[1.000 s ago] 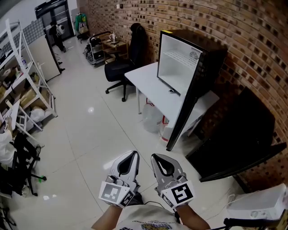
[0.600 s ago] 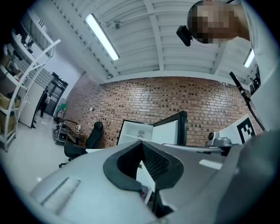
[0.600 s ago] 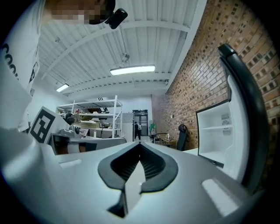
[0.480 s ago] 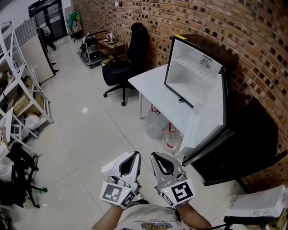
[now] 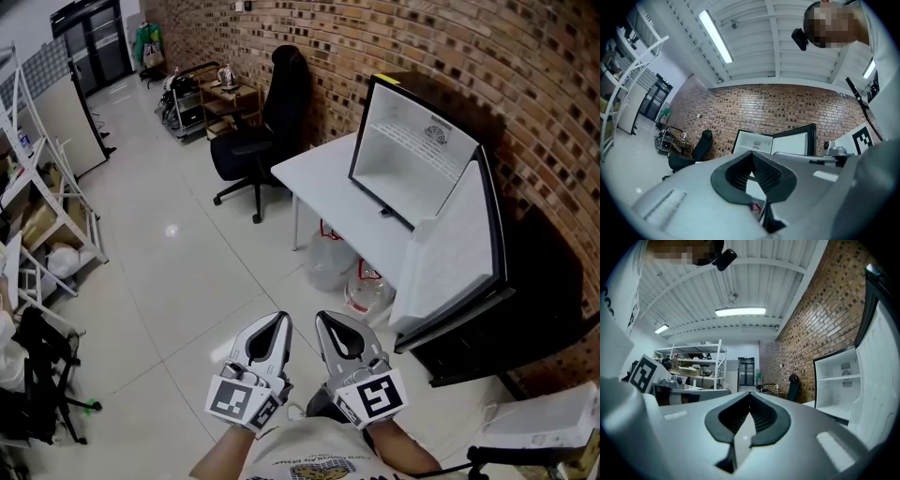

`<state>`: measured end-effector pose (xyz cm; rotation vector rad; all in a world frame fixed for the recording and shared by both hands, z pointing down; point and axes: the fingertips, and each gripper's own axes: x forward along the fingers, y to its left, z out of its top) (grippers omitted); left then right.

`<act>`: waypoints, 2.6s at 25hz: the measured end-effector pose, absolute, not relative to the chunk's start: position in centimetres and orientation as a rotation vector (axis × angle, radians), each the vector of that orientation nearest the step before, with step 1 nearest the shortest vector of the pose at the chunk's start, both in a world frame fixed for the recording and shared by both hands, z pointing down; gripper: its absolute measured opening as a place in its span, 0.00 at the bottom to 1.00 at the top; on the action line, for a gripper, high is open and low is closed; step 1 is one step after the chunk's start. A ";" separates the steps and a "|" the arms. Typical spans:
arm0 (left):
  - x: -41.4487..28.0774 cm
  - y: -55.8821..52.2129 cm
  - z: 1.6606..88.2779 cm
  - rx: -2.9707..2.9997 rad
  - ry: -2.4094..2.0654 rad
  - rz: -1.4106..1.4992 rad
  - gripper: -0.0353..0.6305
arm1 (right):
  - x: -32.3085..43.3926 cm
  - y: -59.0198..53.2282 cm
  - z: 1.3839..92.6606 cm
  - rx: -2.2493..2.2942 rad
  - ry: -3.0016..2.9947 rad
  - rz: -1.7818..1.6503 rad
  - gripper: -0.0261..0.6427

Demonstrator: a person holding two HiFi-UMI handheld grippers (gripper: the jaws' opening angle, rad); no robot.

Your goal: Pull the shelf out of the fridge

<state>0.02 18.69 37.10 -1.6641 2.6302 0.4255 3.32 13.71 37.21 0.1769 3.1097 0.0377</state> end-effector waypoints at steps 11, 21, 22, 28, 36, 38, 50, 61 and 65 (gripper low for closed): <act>-4.7 16.4 37.3 -1.714 2.605 0.386 0.05 | -1.3 12.3 38.0 0.153 3.094 0.001 0.05; -10.2 10.8 37.3 -1.831 2.544 0.364 0.05 | -7.2 7.2 37.3 0.023 3.073 0.002 0.04; -10.8 10.0 37.3 -1.846 2.534 0.362 0.05 | -7.8 6.5 37.3 0.008 3.073 0.008 0.05; -14.0 4.9 36.6 -1.958 2.439 0.357 0.05 | -10.7 2.2 35.7 -0.150 3.040 0.097 0.05; -15.9 -2.8 35.8 -2.150 2.266 0.357 0.05 | -13.0 -2.8 34.7 -0.323 3.019 0.178 0.04; -15.8 -4.3 35.7 -2.192 2.228 0.358 0.05 | -12.7 -4.2 34.9 -0.389 3.022 0.151 0.05; -14.3 -11.9 36.2 -2.476 1.971 0.369 0.05 | -11.3 -10.8 35.4 -0.759 2.992 0.170 0.04; -18.1 -19.8 36.5 -2.713 1.731 0.389 0.05 | -14.2 -18.1 35.2 -1.106 2.860 0.141 0.05; -20.7 -22.6 36.2 -2.759 1.706 0.428 0.05 | -15.7 -21.1 35.4 -1.175 2.806 0.017 0.05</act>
